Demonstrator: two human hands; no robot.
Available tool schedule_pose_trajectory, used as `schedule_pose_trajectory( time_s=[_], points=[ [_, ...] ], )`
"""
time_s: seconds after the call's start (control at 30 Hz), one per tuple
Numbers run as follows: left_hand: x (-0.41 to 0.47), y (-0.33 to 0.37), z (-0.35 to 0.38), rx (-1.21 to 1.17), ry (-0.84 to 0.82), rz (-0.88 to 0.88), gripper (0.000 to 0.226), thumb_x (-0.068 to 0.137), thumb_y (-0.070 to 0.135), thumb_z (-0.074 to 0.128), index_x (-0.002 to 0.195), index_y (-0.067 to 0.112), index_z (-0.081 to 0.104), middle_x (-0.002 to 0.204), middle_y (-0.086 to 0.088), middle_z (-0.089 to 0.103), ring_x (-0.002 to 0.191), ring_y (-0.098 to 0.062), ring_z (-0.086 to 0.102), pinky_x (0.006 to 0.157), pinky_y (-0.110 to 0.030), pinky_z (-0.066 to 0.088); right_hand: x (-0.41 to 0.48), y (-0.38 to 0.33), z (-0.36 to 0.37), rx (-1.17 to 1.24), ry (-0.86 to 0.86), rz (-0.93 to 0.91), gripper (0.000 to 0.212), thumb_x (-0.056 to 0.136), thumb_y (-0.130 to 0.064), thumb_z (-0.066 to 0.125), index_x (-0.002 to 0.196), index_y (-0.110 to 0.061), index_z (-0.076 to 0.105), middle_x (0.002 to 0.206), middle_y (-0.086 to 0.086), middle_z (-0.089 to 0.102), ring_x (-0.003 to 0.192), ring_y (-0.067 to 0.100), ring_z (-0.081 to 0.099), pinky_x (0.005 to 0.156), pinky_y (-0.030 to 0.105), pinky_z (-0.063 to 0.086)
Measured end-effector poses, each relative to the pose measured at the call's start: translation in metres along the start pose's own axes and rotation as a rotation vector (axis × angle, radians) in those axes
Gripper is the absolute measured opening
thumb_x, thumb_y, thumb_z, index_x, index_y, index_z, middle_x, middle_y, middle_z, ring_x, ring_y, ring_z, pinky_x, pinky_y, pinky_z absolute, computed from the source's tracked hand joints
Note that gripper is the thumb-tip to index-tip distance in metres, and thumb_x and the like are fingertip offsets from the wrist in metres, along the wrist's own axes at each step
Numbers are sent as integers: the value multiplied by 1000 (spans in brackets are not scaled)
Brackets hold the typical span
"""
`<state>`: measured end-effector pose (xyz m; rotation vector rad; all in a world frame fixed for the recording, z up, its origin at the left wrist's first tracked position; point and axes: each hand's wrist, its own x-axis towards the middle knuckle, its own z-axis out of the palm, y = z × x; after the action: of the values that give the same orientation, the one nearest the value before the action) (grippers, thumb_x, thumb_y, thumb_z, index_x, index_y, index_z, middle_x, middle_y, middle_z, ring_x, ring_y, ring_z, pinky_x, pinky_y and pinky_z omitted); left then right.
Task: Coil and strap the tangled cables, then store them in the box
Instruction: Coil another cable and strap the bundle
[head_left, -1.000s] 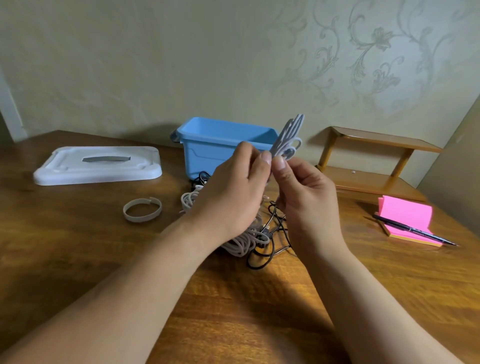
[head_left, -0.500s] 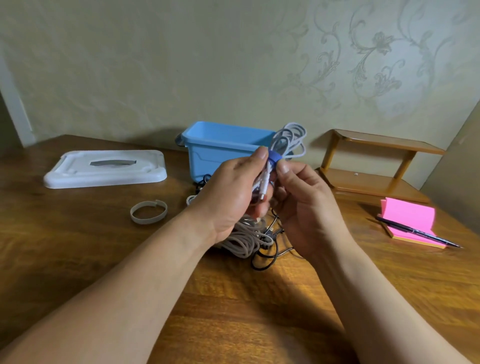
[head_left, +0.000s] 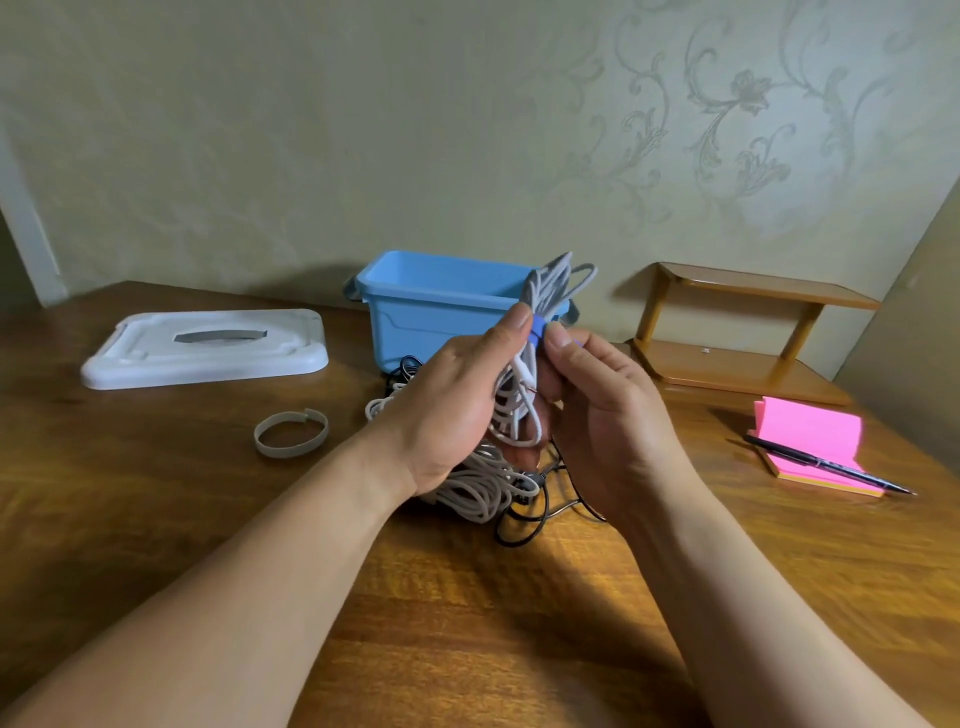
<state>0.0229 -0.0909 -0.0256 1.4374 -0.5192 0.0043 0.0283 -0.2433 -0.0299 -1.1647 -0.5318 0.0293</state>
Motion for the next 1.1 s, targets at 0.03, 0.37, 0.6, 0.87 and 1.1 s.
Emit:
schedule_pose_trajectory(
  time_s=[0.03,0.37,0.6,0.87,1.1],
  points=[
    [-1,1,0,-5,-30,-10,78,112,55,38,99,-17,65,66,-23,63,55,-33,61,54,-33,54,0,0,-1,9,-21,14,38,108,-23,56,79,0,49,63,18,49,44,31,49,50,40,45],
    [-4,4,-1,-127,-201,-123,52,103,58,45,116,18,75,89,-8,64,81,-26,60,61,-35,51,0,-5,-5,-6,88,-21,20,94,-20,68,76,-17,59,73,13,66,58,29,53,46,33,45],
    [-4,8,0,-176,-204,-130,36,103,43,51,81,17,62,64,2,43,53,-13,37,51,-30,25,2,0,-7,-53,88,-38,16,91,-25,73,90,-10,66,79,9,65,74,23,65,74,40,51],
    [-4,11,-9,-240,-243,-164,41,105,43,49,109,3,61,78,-15,57,54,-23,54,46,-28,40,2,0,-5,70,-27,44,14,98,-23,67,99,-10,73,85,12,65,77,32,59,74,44,49],
    [4,6,-2,-283,50,-125,26,109,38,53,106,15,65,77,-4,56,57,-13,49,46,-22,39,9,6,-12,-62,176,-122,28,91,-30,77,108,-8,76,109,12,74,102,25,64,98,46,44]
  ],
)
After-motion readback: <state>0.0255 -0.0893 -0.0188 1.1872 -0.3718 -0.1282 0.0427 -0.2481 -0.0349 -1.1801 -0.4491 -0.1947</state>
